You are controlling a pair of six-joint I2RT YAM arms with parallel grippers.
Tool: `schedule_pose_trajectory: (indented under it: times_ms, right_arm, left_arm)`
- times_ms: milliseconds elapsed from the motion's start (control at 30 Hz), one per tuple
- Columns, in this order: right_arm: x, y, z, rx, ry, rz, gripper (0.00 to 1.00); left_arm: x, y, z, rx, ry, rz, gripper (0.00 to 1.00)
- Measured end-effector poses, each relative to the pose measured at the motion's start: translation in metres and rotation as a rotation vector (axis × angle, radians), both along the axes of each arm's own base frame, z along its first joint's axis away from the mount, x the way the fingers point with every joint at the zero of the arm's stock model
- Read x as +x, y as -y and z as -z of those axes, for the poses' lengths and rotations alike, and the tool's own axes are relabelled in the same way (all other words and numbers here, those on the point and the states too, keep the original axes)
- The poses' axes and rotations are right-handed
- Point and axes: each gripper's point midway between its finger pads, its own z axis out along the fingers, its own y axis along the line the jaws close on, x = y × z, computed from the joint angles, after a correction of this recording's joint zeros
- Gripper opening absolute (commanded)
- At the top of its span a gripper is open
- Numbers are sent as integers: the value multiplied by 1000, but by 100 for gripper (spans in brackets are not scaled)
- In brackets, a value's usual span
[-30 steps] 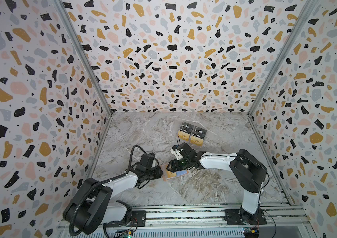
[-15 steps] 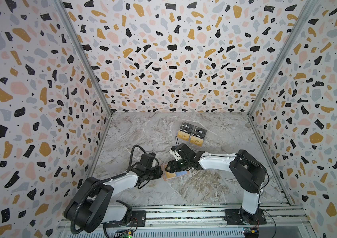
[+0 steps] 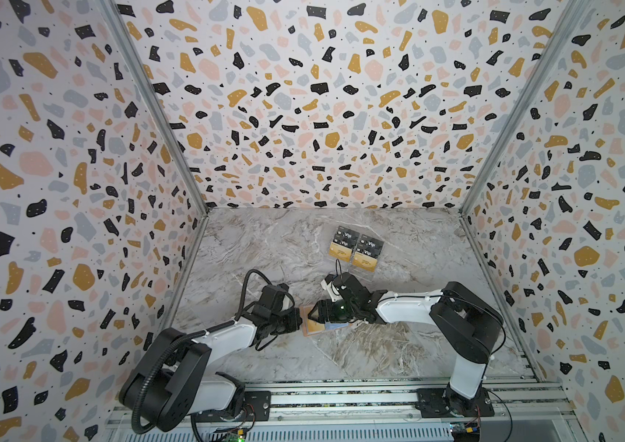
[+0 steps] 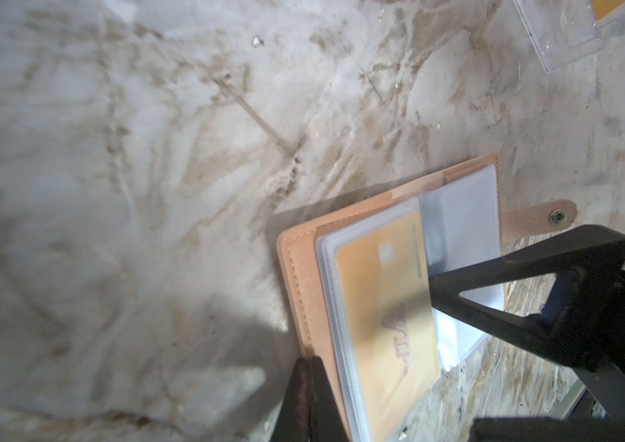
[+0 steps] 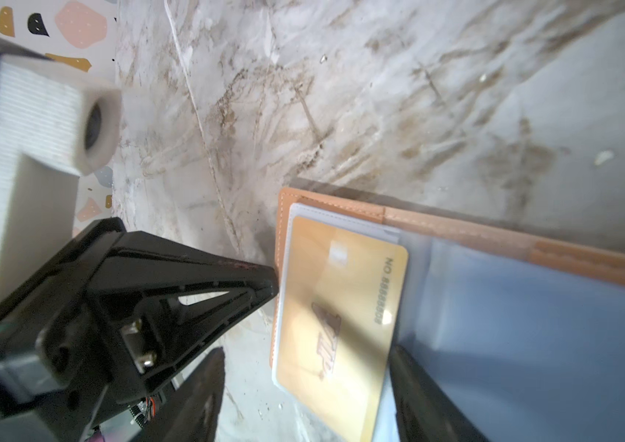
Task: Insert credit cards into a card holder
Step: Insert the credit card into the card slot.
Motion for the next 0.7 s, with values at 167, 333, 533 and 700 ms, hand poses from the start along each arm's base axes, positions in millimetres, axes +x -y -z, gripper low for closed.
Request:
schedule_pose_trajectory:
  times_ms: [167,333,533,700]
  right_arm:
    - [1,-2,-18,35,16,8,69]
    - [4,-1,-37,64,53,13,69]
    - [14,18,-47,37,118,16,64]
    - [31,42,-46,-25,182,11,57]
  left_arm:
    - [0,0,0,7,-4,5,7]
    - [4,0,-3,31,-3,19,10]
    - [10,-5,-14,84,13,23,15]
    - [15,-6,-31,86,37,12,17]
